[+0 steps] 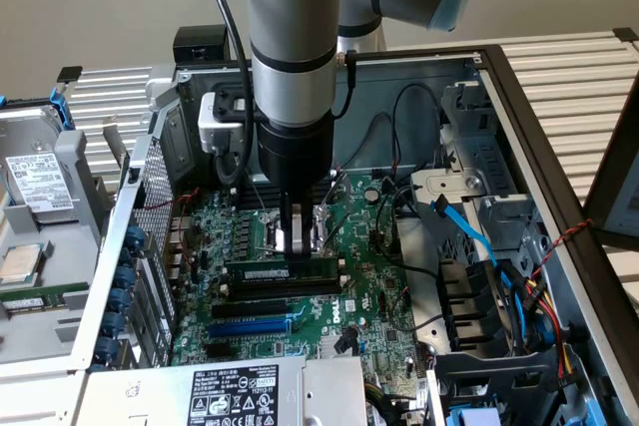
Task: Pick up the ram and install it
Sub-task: 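Insert the ram into the slot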
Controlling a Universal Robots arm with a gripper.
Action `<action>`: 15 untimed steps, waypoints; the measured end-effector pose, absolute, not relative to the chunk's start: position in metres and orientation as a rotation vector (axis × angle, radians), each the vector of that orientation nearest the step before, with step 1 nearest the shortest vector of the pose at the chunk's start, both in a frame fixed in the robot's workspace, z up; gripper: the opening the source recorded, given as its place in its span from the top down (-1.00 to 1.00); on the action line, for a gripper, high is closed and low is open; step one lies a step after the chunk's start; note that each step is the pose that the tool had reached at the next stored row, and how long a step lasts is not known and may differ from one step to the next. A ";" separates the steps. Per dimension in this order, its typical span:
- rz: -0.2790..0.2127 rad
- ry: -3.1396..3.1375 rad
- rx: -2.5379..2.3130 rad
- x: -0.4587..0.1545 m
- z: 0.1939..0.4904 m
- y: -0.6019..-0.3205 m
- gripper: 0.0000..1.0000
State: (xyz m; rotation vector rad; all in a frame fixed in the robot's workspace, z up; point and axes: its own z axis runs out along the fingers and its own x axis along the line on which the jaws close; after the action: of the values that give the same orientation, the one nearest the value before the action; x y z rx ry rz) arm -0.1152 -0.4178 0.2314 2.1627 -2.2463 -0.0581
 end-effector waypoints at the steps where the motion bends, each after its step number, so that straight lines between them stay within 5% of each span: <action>1: -0.058 -2.246 2.163 -0.115 0.232 -0.418 0.74; 15: -0.055 -2.233 2.175 -0.115 0.233 -0.419 0.74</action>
State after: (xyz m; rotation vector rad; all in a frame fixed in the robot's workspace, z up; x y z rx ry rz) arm -0.1152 -0.4191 0.2332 2.1753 -2.2331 -0.0554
